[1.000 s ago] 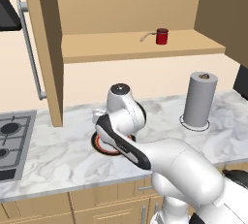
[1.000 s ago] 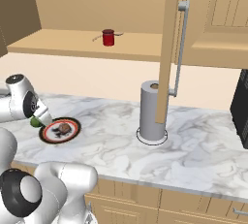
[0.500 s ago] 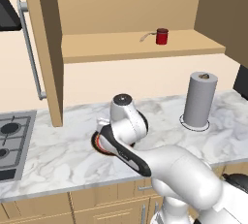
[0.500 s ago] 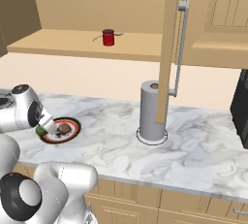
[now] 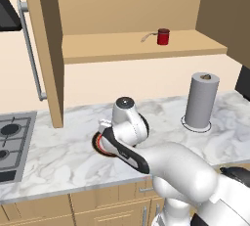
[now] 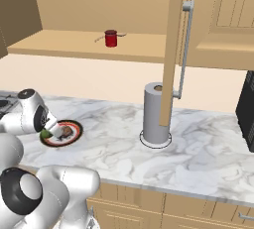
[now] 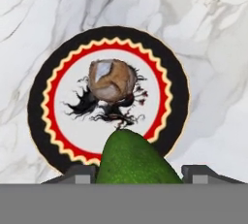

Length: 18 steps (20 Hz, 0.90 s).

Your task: Pick the avocado and bread from the counter and place them on the plate. Then pick the jam from the cabinet and place it next to the plate. Lastly close the cabinet door.

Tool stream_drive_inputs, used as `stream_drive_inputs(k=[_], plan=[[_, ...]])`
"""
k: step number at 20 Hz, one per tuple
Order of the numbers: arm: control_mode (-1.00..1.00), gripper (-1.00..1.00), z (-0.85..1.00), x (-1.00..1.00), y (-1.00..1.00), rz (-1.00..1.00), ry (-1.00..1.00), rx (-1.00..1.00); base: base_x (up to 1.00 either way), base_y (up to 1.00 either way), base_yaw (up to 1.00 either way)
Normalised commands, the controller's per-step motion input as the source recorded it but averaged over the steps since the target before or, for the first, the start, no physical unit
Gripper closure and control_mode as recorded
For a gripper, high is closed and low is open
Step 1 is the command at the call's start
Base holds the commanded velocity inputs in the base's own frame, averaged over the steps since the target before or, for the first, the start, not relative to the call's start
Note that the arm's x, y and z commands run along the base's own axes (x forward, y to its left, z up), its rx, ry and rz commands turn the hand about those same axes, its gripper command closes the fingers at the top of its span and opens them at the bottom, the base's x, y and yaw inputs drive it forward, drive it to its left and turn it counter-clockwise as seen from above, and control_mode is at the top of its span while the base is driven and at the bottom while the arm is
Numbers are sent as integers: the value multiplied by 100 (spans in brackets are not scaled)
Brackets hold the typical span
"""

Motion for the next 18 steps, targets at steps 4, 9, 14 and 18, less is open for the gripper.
stream_drive_inputs(k=[4,9,14,18], plan=[[-100,100,-6,23,0,0,0,0,0,0,0],[-100,100,-19,12,0,0,0,0,0,0,0],[-100,100,-22,6,0,0,0,-2,0,0,0],[-100,100,-19,8,0,0,0,-2,0,0,0]])
